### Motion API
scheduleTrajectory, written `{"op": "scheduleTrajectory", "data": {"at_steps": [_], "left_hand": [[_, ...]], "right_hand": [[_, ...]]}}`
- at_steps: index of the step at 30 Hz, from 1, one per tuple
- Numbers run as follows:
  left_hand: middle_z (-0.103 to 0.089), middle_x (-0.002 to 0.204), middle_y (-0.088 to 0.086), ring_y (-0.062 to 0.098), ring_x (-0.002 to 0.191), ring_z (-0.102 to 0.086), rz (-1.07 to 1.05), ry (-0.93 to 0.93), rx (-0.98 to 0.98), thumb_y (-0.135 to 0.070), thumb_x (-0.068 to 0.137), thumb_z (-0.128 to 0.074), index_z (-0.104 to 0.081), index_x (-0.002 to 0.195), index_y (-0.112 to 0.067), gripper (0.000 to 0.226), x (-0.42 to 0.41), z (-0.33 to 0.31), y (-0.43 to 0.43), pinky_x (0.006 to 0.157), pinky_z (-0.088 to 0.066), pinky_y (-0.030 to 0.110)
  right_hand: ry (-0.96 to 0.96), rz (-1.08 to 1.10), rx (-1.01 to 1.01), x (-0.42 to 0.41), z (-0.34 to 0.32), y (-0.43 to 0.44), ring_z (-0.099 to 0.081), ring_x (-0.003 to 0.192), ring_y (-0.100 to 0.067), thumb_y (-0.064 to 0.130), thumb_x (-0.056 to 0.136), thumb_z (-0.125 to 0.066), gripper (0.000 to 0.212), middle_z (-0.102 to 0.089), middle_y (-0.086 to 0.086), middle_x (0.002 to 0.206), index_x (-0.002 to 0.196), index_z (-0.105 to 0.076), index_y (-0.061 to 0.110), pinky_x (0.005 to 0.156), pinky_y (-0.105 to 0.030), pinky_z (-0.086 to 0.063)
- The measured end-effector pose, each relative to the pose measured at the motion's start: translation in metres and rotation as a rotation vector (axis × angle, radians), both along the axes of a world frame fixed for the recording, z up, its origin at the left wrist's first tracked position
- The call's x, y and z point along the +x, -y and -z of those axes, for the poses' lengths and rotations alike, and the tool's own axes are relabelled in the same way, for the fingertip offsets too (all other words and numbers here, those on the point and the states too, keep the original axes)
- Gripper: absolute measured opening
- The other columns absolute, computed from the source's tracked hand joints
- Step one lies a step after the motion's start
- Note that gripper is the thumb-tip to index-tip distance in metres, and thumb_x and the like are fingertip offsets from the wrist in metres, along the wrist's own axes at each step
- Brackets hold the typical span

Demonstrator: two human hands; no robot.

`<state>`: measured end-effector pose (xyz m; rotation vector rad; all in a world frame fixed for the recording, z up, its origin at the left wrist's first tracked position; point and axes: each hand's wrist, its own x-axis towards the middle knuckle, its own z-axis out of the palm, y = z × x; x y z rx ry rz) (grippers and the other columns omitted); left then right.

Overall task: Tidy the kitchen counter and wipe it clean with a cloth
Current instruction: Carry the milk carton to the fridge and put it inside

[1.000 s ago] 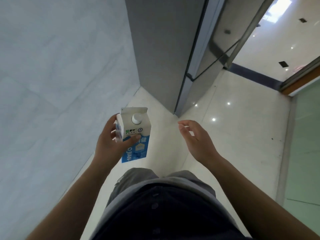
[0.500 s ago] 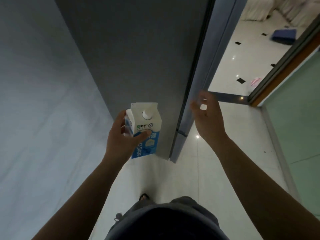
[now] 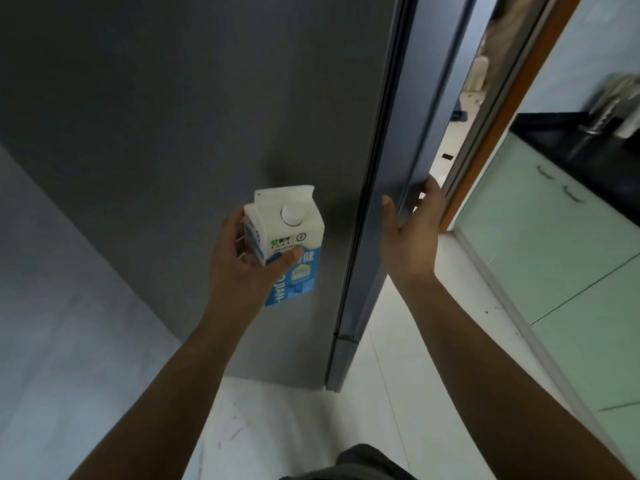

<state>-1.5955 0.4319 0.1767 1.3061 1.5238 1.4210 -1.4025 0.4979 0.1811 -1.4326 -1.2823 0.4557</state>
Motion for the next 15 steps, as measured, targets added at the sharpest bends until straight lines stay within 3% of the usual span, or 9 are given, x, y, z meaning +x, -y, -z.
{"op": "scheduleTrajectory", "data": {"at_steps": [4, 8, 12, 15], "left_hand": [[-0.059, 0.106, -0.019, 0.005, 0.098, -0.063, 0.034, 0.015, 0.030, -0.043, 0.052, -0.071, -0.046, 0.114, -0.032, 0.068, 0.001, 0.000, -0.012, 0.068, -0.054, 0.018], [-0.061, 0.105, -0.020, 0.000, 0.094, -0.064, 0.042, 0.038, 0.037, -0.035, 0.055, -0.075, -0.047, 0.107, -0.039, 0.058, 0.005, 0.006, -0.023, 0.069, -0.055, 0.016], [-0.060, 0.103, -0.021, -0.009, 0.092, -0.062, 0.036, 0.019, 0.057, -0.015, 0.064, -0.079, -0.047, 0.103, -0.041, 0.056, 0.013, 0.010, -0.028, 0.066, -0.052, 0.010], [-0.060, 0.105, -0.020, 0.001, 0.095, -0.063, 0.022, 0.012, 0.065, -0.014, 0.064, -0.079, -0.046, 0.114, -0.034, 0.063, 0.019, 0.012, -0.027, 0.067, -0.052, 0.011]], "right_hand": [[-0.100, -0.005, 0.018, 0.004, 0.001, -0.010, -0.051, 0.114, -0.011, 0.020, 0.093, -0.053, 0.049, -0.051, 0.001, 0.126, 0.138, -0.034, 0.019, 0.100, -0.028, -0.046], [-0.149, -0.042, 0.032, 0.013, 0.008, -0.015, -0.053, 0.106, 0.003, 0.023, 0.091, -0.056, 0.050, -0.054, 0.005, 0.130, 0.138, -0.037, 0.023, 0.078, 0.002, -0.040], [-0.179, -0.030, 0.044, 0.015, 0.011, -0.016, -0.049, 0.098, 0.013, 0.023, 0.091, -0.057, 0.051, -0.054, 0.009, 0.127, 0.138, -0.039, 0.024, 0.074, 0.004, -0.037], [-0.196, -0.024, 0.061, 0.015, 0.011, -0.015, -0.051, 0.099, 0.012, 0.023, 0.090, -0.059, 0.050, -0.055, 0.013, 0.122, 0.136, -0.041, 0.026, 0.076, 0.002, -0.039]]}}
